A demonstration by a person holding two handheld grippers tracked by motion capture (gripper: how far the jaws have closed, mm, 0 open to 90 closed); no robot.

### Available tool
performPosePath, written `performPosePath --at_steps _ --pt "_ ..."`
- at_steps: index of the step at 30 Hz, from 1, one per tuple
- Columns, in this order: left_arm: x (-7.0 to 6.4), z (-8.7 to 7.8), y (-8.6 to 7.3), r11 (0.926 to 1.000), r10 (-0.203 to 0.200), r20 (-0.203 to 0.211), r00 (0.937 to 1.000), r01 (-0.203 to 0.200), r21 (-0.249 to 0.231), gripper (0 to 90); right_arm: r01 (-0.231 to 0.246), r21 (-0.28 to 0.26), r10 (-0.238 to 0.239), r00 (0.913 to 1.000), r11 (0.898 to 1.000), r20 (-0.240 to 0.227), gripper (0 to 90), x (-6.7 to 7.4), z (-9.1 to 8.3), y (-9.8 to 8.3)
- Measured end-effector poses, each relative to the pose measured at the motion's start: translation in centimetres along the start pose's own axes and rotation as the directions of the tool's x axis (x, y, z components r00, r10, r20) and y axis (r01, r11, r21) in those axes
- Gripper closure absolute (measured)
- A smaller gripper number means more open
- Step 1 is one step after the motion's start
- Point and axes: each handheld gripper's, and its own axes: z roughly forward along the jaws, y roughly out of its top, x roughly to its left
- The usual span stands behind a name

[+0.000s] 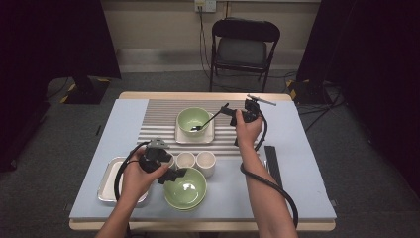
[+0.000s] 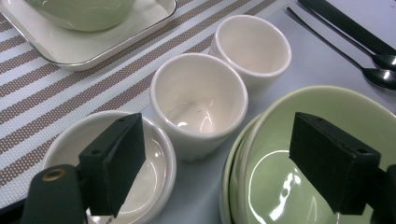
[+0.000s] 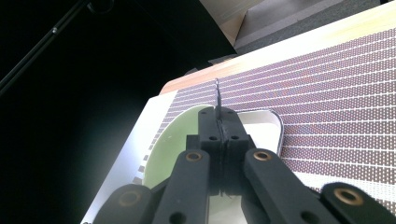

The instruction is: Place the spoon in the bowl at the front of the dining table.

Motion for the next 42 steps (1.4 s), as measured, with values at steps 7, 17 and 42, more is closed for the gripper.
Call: performPosePath --at_steps 7,17,42 --pt "0.0 0.0 0.0 1.0 0.001 0.0 1.0 -0.001 -0.001 18.0 -0.004 0.004 0.004 1.0 1.0 0.005 89.8 0.0 0.0 -0.1" --pt "0.0 -0.1 0.0 1.0 0.001 0.005 1.0 -0.001 -0.004 18.0 -0.002 0.011 0.002 1.0 1.0 0.006 89.8 0.2 0.3 -0.3" --pt "0.1 0.0 0.0 0.9999 0.007 0.001 1.0 -0.007 0.011 18.0 -0.002 0.019 0.001 0.9999 1.0 0.015 89.6 0.0 0.3 -1.1"
